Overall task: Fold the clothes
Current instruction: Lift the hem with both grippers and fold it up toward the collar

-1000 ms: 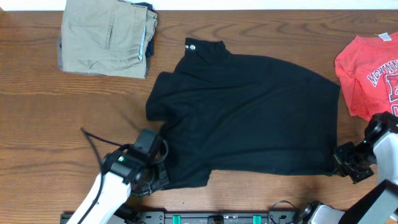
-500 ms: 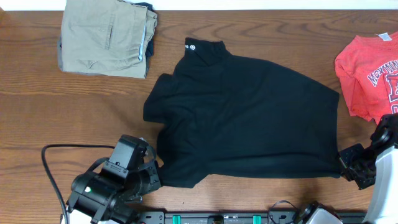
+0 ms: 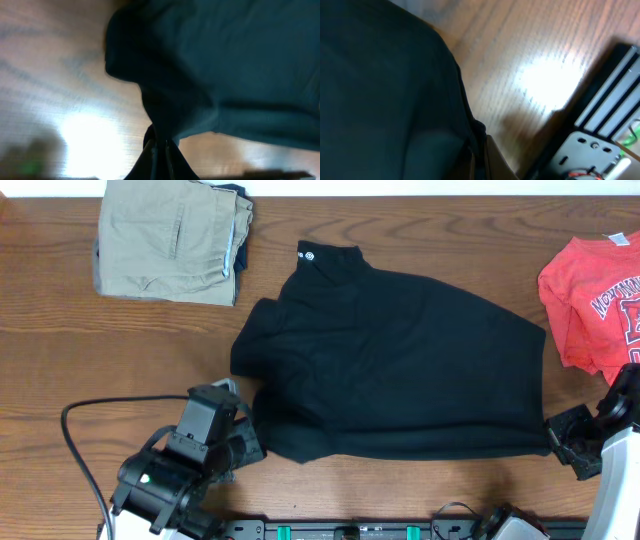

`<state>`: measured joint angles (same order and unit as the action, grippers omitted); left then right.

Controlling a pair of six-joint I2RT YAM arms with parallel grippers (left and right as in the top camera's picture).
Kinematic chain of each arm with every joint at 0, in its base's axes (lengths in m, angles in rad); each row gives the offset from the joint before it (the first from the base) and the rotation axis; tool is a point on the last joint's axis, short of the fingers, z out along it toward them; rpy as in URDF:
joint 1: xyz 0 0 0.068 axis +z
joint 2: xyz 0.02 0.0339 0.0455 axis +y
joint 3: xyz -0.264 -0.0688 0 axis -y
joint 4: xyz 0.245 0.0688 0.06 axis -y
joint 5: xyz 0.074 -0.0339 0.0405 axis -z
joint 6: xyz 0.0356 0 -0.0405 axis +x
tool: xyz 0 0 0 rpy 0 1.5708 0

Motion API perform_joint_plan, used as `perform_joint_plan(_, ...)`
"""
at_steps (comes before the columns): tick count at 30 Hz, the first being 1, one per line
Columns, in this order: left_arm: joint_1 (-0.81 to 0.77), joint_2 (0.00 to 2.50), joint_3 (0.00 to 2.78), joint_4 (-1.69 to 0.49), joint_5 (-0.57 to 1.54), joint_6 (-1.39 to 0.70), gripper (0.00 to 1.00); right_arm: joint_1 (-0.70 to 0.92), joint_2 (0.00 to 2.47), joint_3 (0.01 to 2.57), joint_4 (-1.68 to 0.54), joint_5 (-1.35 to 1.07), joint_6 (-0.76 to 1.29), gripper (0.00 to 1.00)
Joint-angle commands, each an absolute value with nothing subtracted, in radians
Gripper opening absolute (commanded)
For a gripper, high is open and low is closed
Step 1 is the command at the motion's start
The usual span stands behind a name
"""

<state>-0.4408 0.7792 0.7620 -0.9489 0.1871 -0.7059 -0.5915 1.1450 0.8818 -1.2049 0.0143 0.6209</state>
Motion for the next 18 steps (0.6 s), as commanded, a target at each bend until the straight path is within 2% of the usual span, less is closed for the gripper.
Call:
perform_joint_plan(1, -0.443, 0.812, 0.780, -0.910, 0.104, -0.692, 0.06, -0.596, 1.137, 0.900, -1.183, 0.008, 0.634, 0.02)
perform_joint_plan(6, -0.443, 0.913, 0.780, -0.822, -0.010, -0.693, 0.06, -0.596, 1.137, 0.899, -1.098, 0.002, 0.634, 0.01)
perform_joint_plan(18, -0.442, 1.157, 0.780, -0.441, -0.092, -0.624, 0.06, -0.595, 1.196, 0.867, -1.013, 0.000, 0.632, 0.01)
